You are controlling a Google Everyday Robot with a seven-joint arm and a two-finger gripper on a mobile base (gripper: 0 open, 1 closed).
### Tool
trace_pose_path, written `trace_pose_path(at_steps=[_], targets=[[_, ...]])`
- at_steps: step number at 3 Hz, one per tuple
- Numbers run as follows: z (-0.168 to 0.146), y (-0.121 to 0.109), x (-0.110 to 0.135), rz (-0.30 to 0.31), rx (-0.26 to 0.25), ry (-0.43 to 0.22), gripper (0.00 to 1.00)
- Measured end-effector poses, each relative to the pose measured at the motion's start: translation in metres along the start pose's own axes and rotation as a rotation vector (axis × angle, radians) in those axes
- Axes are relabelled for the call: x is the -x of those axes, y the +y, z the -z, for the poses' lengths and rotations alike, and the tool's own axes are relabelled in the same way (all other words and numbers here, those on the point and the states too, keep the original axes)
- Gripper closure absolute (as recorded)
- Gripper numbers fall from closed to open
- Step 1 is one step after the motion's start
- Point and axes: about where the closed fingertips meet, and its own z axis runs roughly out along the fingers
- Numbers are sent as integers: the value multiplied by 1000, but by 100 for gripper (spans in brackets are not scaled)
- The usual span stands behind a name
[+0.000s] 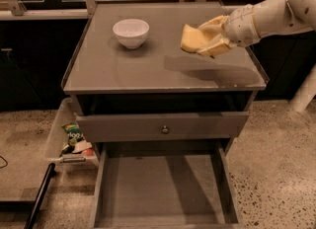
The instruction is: Pick sponge from middle drawer and place on counter
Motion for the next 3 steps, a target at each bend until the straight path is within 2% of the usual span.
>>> trace_pose_path(at_steps=[1,2,3], targets=[[-13,-15,-8,-20,7,40,100],[-24,-20,-20,-39,29,178,100],[-33,-20,-30,-52,64,254,100]])
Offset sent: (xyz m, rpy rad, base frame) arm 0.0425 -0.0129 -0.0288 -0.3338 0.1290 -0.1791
